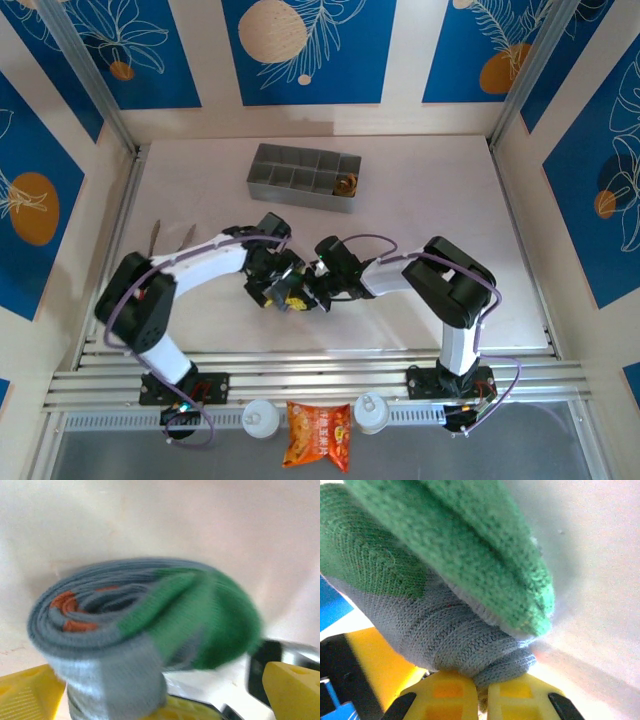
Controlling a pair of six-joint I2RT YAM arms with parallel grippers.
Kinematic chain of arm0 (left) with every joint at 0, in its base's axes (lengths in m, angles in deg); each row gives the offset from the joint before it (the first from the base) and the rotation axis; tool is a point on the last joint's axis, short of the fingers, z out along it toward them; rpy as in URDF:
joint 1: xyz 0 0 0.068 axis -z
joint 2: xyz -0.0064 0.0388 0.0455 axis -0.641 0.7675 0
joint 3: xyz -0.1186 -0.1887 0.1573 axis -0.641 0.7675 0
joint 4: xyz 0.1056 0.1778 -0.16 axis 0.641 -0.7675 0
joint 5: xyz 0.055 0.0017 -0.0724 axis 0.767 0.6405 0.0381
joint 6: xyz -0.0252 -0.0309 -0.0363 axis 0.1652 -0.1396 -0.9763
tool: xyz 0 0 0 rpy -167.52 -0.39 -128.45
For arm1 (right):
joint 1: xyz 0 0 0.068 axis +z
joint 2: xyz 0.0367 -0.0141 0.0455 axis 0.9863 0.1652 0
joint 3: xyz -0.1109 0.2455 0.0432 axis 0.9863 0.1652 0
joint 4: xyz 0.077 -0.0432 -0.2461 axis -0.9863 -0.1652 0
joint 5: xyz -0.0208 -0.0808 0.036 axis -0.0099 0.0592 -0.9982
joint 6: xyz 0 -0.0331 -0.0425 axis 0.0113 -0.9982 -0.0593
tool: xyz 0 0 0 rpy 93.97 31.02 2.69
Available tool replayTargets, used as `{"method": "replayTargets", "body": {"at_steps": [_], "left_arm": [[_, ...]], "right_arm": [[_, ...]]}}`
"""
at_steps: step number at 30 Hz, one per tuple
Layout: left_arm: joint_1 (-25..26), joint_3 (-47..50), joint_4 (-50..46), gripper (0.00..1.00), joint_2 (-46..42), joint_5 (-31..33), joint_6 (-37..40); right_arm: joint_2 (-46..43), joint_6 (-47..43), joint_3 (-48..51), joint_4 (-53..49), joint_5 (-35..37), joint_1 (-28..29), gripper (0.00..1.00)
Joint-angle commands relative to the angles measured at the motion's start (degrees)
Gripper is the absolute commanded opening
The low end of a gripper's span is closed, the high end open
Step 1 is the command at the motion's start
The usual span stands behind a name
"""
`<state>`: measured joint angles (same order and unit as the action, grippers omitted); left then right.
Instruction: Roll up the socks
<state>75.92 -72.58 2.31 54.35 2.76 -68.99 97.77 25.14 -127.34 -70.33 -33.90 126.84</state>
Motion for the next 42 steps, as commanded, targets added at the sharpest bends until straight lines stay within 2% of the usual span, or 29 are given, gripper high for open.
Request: {"method": "replayTargets", "body": {"at_steps": [1, 3, 5, 9, 14, 17, 21, 24, 26, 28, 31, 33, 36, 38, 40, 42], "left_arm": [[-1.9, 6.1, 10.4, 1.0, -6.5, 2.0, 2.6], [-2.5, 11.0, 15.5, 0.97, -10.4, 1.2, 5.0], [-2.6, 14.4, 15.2, 0.9, -14.2, 1.9, 7.0], [-2.7, 20.5, 18.5, 0.67, -19.0, 1.4, 7.6], [-2.5, 20.9, 23.4, 0.59, -14.4, 0.0, 7.5], [-2.6, 20.2, 22.3, 0.54, -11.7, 0.7, 7.7], [-2.5, 22.3, 25.4, 0.42, -8.7, 1.4, 7.3], [-1.7, 21.5, 25.6, 0.4, -5.4, 1.2, 7.5], [-1.0, 20.1, 22.9, 0.37, -2.5, 1.5, 8.0], [-0.3, 18.7, 18.2, 0.2, 0.4, 1.6, 8.1], [0.7, 18.5, 10.6, 0.04, 1.9, 2.4, 6.7], [1.8, 18.4, 5.3, 0.0, 1.5, 2.6, 5.0], [4.5, 17.5, -2.7, 0.0, 1.6, 1.3, 1.0], [6.3, 15.5, -8.3, 0.0, 2.9, 1.1, -2.5], [7.3, 13.4, -10.9, 0.0, 5.3, -0.2, -5.6], [8.0, 10.0, -14.8, 0.0, 8.5, -0.7, -7.8]], "right_arm": [[8.7, 3.2, 4.8, -17.0, 3.8, -1.1, 0.0], [8.7, 3.4, 4.8, -16.5, 3.4, -1.6, 0.0], [8.8, 3.9, 4.9, -16.4, 2.8, -1.9, 0.0], [8.9, 4.4, 4.8, -16.0, 1.8, -2.6, 0.0], [9.1, 4.5, 4.4, -16.3, 1.2, -3.3, 0.0], [9.0, 4.5, 4.3, -16.4, 1.0, -3.7, 0.0], [9.3, 4.9, 4.4, -15.6, 0.5, -4.2, 0.0], [9.5, 4.7, 4.2, -15.2, 0.1, -4.7, 0.0], [9.7, 3.8, 3.8, -15.4, -0.2, -5.2, 0.0], [9.8, 1.9, 3.0, -17.2, -0.2, -6.0, 0.0], [10.5, -2.5, 1.3, -20.8, -0.1, -7.4, 0.0], [11.3, -9.4, -2.8, -27.3, 0.9, -8.2, 0.0], [12.3, -20.3, -8.8, -36.9, 3.0, -8.4, 0.0], [11.4, -24.7, -10.1, -38.2, 2.9, -8.3, 0.01], [8.1, -26.8, -9.4, -36.6, 2.3, -8.0, 0.16], [3.8, -27.2, -8.0, -34.4, 2.0, -8.0, 0.28]]}}
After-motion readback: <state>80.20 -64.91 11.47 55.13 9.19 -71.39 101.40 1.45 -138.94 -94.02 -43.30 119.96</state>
